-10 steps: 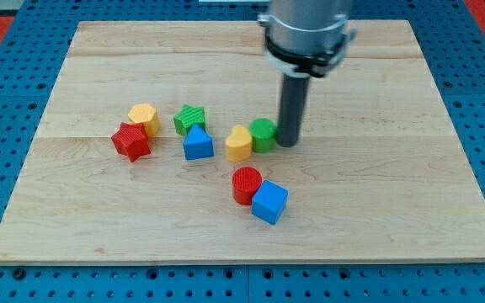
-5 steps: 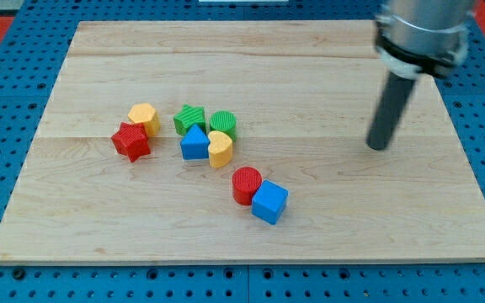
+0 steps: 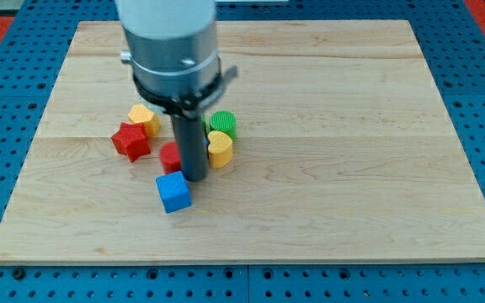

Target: Move the green circleyellow heart and red circle into a group of blocks

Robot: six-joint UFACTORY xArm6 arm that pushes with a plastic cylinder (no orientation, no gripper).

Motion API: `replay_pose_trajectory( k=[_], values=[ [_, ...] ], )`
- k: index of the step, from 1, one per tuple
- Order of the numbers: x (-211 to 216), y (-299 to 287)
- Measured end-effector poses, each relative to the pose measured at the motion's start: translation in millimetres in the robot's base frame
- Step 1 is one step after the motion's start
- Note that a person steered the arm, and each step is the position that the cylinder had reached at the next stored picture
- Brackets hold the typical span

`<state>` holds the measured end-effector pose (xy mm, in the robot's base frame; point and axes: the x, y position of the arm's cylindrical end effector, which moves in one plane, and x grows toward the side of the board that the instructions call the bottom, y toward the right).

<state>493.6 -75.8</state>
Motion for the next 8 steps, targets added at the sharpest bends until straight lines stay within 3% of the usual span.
replay_pose_trajectory(
  k=[3,5,6,7,8],
  values=[
    [2,-14],
    [-5,-77],
    [-16,-80],
    [-39,-42],
    [-40,-64]
  ],
)
